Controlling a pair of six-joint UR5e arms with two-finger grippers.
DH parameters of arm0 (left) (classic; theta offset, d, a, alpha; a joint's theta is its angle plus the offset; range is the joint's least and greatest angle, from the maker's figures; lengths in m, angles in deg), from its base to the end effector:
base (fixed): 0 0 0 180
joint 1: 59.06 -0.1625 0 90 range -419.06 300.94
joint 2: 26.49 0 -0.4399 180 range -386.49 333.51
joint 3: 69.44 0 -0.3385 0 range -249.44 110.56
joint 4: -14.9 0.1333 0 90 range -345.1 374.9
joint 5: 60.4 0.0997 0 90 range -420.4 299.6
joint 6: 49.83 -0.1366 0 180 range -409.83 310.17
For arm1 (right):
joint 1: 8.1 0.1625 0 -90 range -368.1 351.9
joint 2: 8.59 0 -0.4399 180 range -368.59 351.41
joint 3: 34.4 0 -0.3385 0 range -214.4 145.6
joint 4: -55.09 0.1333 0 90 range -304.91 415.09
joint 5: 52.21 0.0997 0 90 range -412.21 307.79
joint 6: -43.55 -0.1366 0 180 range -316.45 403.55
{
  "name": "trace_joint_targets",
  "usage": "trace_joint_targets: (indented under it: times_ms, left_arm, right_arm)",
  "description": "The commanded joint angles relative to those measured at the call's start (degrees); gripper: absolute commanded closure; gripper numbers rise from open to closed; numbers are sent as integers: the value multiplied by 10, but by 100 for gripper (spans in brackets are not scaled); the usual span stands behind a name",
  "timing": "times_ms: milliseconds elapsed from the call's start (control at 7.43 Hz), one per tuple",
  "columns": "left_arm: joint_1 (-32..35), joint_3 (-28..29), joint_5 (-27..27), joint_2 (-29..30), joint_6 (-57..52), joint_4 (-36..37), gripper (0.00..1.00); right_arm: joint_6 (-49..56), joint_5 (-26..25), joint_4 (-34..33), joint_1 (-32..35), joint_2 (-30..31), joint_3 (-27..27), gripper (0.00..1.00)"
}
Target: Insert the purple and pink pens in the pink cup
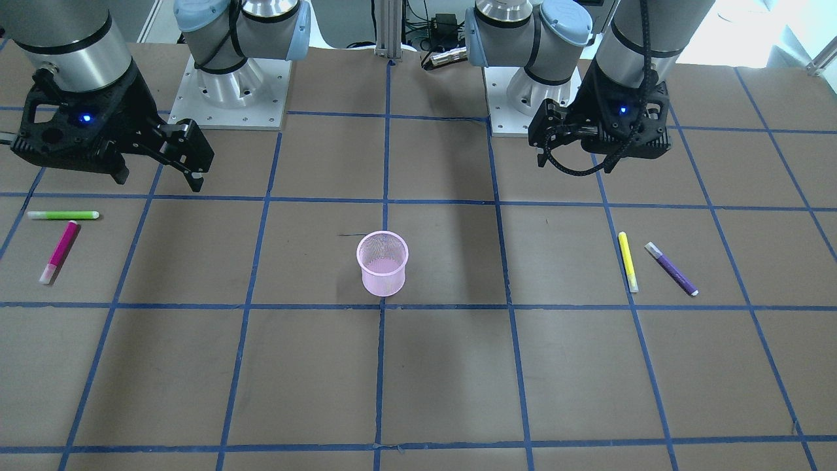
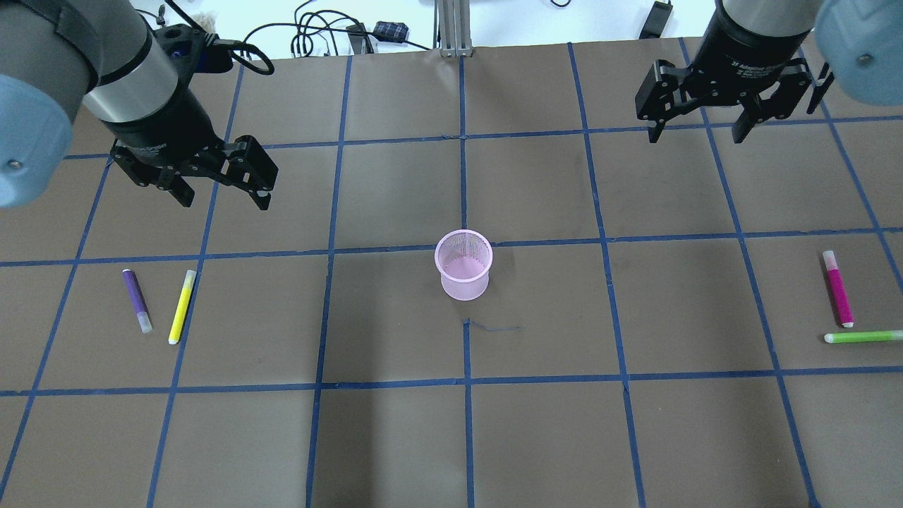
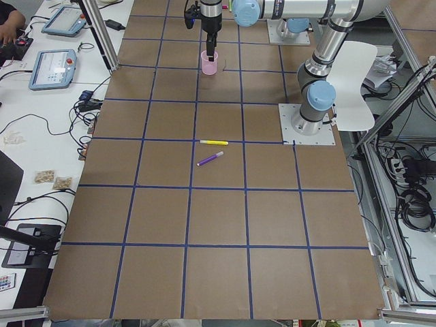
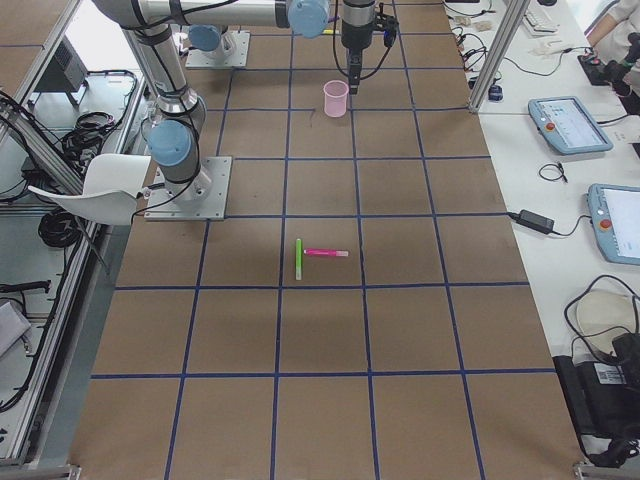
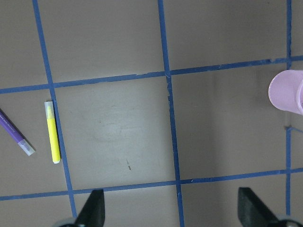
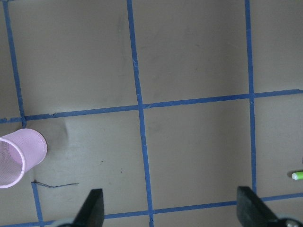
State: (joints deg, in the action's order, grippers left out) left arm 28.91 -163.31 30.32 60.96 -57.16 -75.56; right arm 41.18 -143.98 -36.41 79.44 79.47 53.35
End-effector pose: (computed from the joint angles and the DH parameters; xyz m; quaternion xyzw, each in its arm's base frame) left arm -0.1168 -0.4186 0.4545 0.0463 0.9988 0.0160 0.0050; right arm 0.1093 -0.4625 0.4707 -0.0424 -0.9989 0.0158 0.0155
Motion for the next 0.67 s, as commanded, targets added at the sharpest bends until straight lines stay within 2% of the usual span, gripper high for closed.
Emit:
trace_joint_targets:
  times_ms: [0,404,538]
  left_arm:
    - [0,0,1,-1,1,-1,0]
    - [0,-1,3,-4,1,-2,0]
    - [-1,-1,4,-5,-1,-2,0]
  right_arm:
    - [1,0,-2,0,1,0,0]
    - [-11,8,-4,4,9,-6,0]
    - [-14,16,-6,2,-5,-9,0]
